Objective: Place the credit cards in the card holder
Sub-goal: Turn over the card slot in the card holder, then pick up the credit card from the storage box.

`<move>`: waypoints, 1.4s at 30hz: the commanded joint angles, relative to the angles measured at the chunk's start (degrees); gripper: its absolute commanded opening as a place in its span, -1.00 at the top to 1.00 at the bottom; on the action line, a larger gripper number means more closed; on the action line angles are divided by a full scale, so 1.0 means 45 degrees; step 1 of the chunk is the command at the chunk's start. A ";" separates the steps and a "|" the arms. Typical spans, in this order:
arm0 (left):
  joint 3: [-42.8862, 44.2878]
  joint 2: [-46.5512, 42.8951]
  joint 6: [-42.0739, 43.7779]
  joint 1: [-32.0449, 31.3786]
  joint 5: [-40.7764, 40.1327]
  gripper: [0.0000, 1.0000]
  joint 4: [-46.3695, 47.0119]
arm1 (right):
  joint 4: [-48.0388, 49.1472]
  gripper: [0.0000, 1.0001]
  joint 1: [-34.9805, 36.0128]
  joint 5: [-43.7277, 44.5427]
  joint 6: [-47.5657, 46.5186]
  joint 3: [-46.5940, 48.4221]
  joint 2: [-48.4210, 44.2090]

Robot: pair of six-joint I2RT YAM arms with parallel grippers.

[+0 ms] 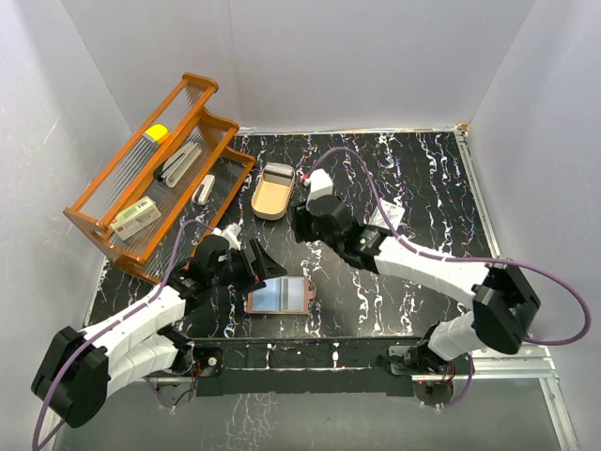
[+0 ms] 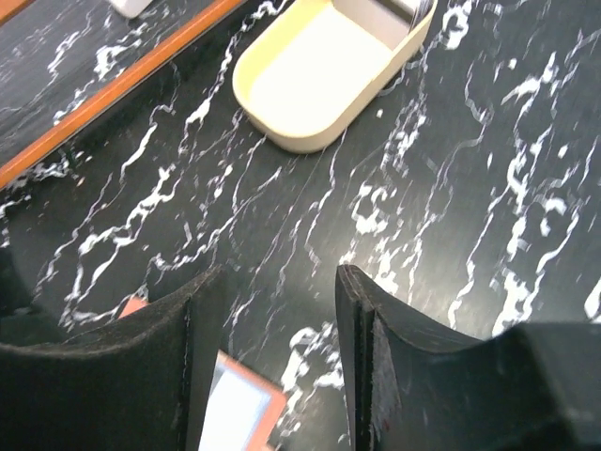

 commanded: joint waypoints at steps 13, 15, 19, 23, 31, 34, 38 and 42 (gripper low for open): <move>0.2280 -0.2359 0.3494 -0.0052 -0.2495 -0.97 -0.4971 | -0.1542 -0.29 -0.2413 -0.1979 -0.6787 0.7721 0.6592; 0.2603 -0.2578 0.3817 -0.0054 -0.2554 -0.97 -0.5282 | -0.1915 -0.32 -0.2558 -0.1984 -0.7180 0.8809 0.7435; 0.2965 -0.3418 0.4452 -0.0053 -0.2904 -0.97 -0.5828 | -0.2606 -0.34 -0.2772 -0.1900 -0.7880 1.0965 0.9269; 0.2715 -0.4515 0.4520 -0.0057 -0.3097 -0.97 -0.5660 | -0.3172 -0.36 -0.2797 -0.1682 -0.8754 1.2682 1.0779; 0.2641 -0.5500 0.4468 -0.0054 -0.3544 -0.97 -0.5796 | -0.3184 -0.39 -0.2887 -0.0902 -1.0119 1.4637 1.2567; 0.2630 -0.5508 0.4436 -0.0052 -0.3592 -0.97 -0.5842 | -0.3198 -0.39 -0.2981 -0.0712 -1.0382 1.5055 1.3063; 0.2621 -0.5430 0.4387 -0.0052 -0.3635 -0.97 -0.5897 | -0.2967 -0.37 -0.3026 -0.0577 -1.0688 1.5128 1.3373; 0.2588 -0.5287 0.4361 -0.0059 -0.3692 -0.97 -0.5855 | -0.2598 -0.21 -0.3048 -0.0293 -1.0947 1.5058 1.3561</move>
